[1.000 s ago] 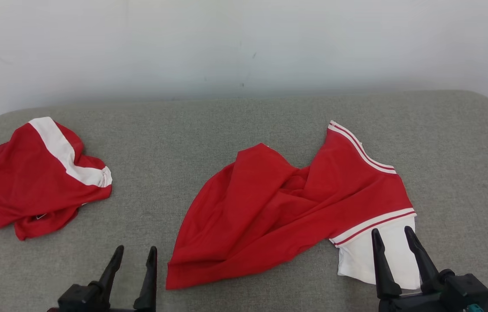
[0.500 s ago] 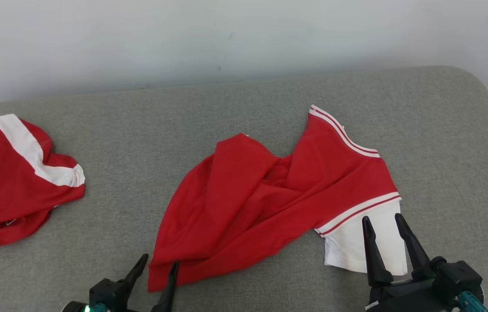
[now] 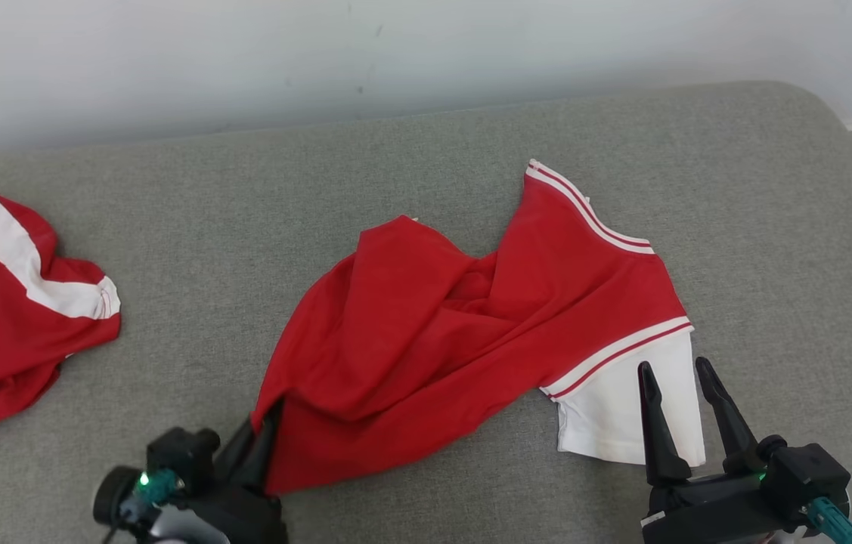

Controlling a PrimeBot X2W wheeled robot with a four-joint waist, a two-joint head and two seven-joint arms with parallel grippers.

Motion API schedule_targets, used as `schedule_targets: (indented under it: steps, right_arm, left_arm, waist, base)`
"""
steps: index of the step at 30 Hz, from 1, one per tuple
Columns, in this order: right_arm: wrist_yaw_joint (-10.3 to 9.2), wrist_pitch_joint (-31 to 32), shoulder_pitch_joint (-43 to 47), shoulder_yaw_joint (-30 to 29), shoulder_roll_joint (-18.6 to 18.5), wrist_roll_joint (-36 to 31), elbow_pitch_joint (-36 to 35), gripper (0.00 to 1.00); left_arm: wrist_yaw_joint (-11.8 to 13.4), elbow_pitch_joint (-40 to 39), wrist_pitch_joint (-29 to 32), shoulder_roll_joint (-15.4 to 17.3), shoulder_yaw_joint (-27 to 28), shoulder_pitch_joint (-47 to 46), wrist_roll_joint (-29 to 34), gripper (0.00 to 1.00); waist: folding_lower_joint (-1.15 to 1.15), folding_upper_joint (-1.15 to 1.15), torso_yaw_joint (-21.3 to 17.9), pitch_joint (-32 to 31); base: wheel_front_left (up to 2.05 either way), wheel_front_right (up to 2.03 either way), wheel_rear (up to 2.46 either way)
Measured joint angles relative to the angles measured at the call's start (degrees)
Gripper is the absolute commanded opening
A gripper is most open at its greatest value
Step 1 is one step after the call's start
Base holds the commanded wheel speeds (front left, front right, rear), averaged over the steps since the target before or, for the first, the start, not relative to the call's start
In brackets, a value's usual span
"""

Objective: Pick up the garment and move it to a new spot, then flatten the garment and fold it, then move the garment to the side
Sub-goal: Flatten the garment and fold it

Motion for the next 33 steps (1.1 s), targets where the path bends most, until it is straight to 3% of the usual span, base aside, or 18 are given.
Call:
schedule_targets:
  steps: [11,12,13,14,23,33]
  right_arm:
    - [0.00,0.0,-1.9,0.4,0.2,0.1,1.4,1.00]
    - [0.00,0.0,-2.0,0.4,0.1,0.1,1.7,1.00]
    - [0.00,0.0,-2.1,0.4,0.1,0.1,1.8,1.00]
    - [0.00,0.0,-2.2,0.4,0.2,0.2,1.9,1.00]
    - [0.00,0.0,-1.6,-0.3,0.2,0.3,1.6,1.00]
    - [0.00,0.0,1.1,-0.7,0.2,-0.1,0.4,1.00]
  left_arm:
    - [0.0,0.3,0.0,3.6,2.6,-7.5,0.0,0.00]
    - [0.0,1.2,0.0,3.7,2.4,-7.8,0.0,0.07]
    - [0.0,2.0,0.0,3.7,2.2,-8.1,-0.1,0.48]
    - [0.0,2.6,0.0,3.7,1.9,-8.4,-0.1,1.00]
    - [0.0,1.8,0.0,2.0,4.5,-7.3,-0.4,1.00]
    - [1.8,-9.9,0.0,-0.5,12.8,3.4,1.7,1.00]
  waist:
    - [0.00,0.00,-0.4,0.6]
    - [0.00,0.00,-0.6,0.6]
    - [0.00,0.00,-0.7,0.7]
    - [0.00,0.00,-0.8,0.7]
    - [0.00,0.00,0.6,-0.8]
    - [-0.01,0.00,3.5,-5.2]
  base:
    - [0.00,0.00,0.00]
    - [0.00,0.00,0.00]
    - [0.00,0.00,0.00]
    - [0.00,0.00,0.00]
    - [0.00,0.00,0.00]
    - [0.00,0.00,0.00]
